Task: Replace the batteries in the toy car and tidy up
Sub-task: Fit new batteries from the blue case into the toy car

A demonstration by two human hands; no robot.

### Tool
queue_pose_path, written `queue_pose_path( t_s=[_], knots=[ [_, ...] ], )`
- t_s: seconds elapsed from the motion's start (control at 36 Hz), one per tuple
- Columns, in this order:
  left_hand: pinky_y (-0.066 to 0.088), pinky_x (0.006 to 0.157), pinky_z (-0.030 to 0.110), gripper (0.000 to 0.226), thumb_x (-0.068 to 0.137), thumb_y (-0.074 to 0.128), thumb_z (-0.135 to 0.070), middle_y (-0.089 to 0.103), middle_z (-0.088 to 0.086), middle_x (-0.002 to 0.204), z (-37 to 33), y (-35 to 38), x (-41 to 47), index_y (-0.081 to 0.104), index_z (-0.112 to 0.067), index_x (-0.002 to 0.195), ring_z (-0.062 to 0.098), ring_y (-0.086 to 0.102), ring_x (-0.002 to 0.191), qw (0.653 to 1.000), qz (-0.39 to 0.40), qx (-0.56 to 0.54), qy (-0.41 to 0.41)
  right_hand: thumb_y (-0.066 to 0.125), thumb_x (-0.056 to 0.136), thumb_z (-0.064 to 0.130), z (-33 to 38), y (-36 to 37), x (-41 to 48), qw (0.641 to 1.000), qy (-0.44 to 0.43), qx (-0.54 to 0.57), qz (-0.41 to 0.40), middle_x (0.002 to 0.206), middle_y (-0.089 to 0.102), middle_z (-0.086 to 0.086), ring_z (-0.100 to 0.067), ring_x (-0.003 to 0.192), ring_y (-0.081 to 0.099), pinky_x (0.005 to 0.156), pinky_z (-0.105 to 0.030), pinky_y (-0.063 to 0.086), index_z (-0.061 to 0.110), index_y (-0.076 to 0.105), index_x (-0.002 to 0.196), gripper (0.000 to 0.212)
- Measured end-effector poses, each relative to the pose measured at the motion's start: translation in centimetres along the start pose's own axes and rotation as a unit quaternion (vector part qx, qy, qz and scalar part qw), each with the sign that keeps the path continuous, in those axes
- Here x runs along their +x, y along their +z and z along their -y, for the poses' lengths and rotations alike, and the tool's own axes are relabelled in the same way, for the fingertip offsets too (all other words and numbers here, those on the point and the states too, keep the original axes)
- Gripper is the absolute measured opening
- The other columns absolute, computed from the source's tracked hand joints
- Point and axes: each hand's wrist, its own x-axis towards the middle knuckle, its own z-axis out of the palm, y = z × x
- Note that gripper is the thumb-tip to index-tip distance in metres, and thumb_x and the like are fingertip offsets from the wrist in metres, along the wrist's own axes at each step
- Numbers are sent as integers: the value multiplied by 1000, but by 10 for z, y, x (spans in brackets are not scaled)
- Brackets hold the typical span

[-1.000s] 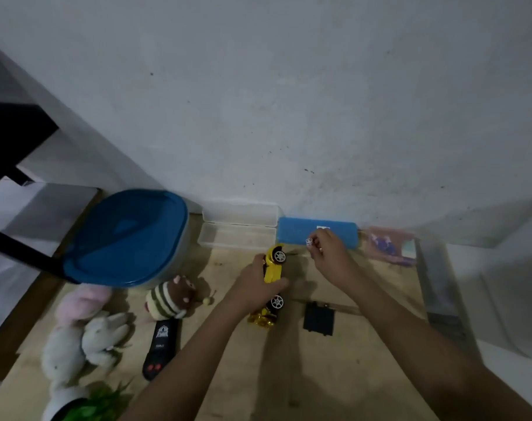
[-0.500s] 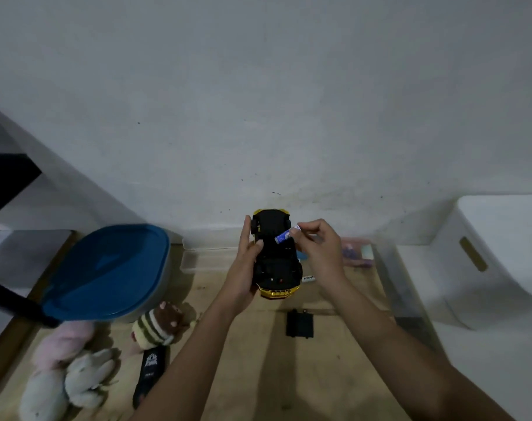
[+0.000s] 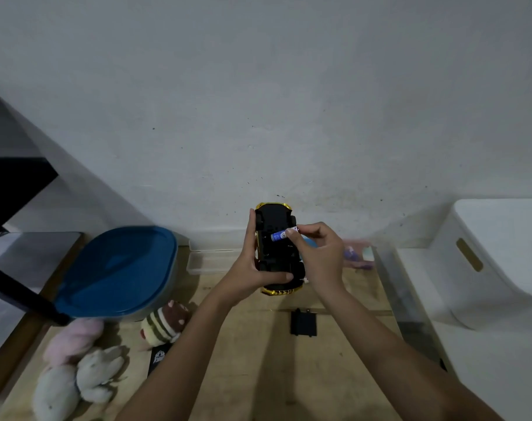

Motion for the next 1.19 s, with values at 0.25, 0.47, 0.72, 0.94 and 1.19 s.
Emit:
queue_pose_path(
  t_s=[0.25, 0.47, 0.72, 0.94, 1.19],
  knots=[
    [53, 85, 26, 125, 75, 66, 17, 40, -29, 133, -6, 11, -4, -19, -46, 142, 5, 55, 119, 999, -24, 17, 42, 75, 76, 20, 6, 3, 4, 999, -30, -13, 35, 115, 54, 8, -1, 95, 62, 77, -6, 47, 12, 74, 77, 8],
    [51, 87, 23, 127, 77, 70, 8, 30, -25, 141, -13, 5, 3, -26, -53, 135, 8, 58, 116, 994, 1, 87, 58, 75, 72, 2, 12, -6, 12, 988, 34, 128, 76, 101, 69, -5, -6, 92, 67, 78, -24, 57, 11, 72, 79, 12],
    [51, 89, 22, 132, 77, 74, -2, 26, -35, 135, -8, -5, 16, -38, -57, 121, -1, 54, 118, 989, 15, 146, 16, 75, 74, 7, 5, 0, 16, 997, -12, 59, 58, 102, 67, 4, -14, 95, 67, 81, -28, 56, 18, 72, 73, 11],
    [55, 85, 28, 135, 76, 74, -1, 28, -18, 145, 2, -12, 24, -42, -52, 125, 6, 54, 120, 991, -5, 131, 11, 71, 79, 7, -7, 14, 25, 989, -112, -75, 67, 107, 64, -4, 0, 93, 59, 71, -4, 47, 4, 73, 84, 6],
    [56, 74, 26, 134, 76, 73, 2, 30, -9, 146, 17, -20, 42, -38, -58, 122, 7, 60, 112, 991, -25, 129, 13, 74, 74, 1, -20, 27, 43, 998, -38, -33, 46, 89, 64, 1, -14, 91, 67, 73, -9, 51, -2, 70, 75, 5]
  ],
)
